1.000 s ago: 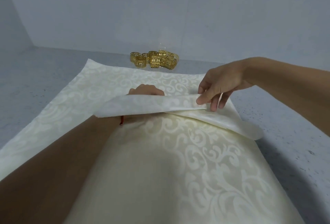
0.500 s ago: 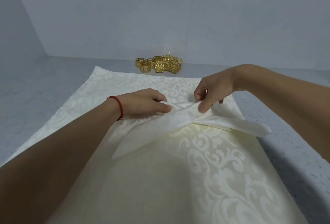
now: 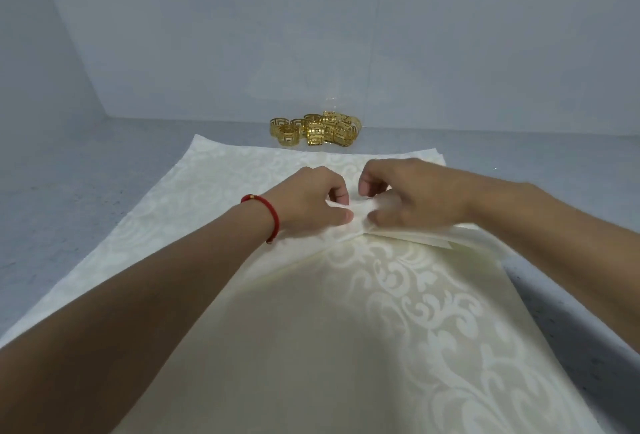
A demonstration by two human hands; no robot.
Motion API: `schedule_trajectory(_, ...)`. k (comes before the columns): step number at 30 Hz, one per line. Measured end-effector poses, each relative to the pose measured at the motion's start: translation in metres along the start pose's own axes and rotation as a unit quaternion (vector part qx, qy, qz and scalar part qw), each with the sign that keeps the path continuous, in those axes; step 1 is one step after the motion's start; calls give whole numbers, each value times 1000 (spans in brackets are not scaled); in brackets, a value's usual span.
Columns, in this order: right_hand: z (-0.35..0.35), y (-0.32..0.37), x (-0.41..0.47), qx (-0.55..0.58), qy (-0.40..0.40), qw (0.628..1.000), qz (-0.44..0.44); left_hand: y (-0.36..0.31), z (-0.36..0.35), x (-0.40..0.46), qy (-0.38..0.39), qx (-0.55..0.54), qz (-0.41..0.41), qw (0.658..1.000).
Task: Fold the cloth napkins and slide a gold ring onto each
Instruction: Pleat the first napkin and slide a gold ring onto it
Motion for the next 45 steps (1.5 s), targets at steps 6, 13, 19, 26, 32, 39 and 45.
schedule_trajectory(6,-19,10,-4,-201,-49,974,87,8,7,14,59,-26,48,997)
schedule_trajectory(13,-25,-13,18,-114,-61,985,113,-21,8,5,-55,71,-30,996)
schedule_trajectory(19,-24,-14,16,-47,-49,995,75,-11,4,4,-88,54,-43,994)
schedule_trajectory(26,-18,-8,9,-140,-102,977,122,-5,7,9,-79,-6,-16,997)
schedule_trajectory(32,-12,-17,26,-72,-68,991,91,-29,-3,17,-74,137,-33,987)
schedule_trajectory(39,18,-38,37,100,-28,994,-35,-40,-2,13,-108,213,-60,969)
schedule_trajectory(45,39,-90,97,117,-213,956,-166,52,62,-1,-209,212,52,953)
Point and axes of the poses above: each hand's wrist, its own x-axis towards the middle knuckle, its own z-axis out of the back of the hand, y = z × x, the point moved 10 cm from there along x, towards the middle knuckle, and after that the axes turned 7 degrees about z, right-handed, at the moved point
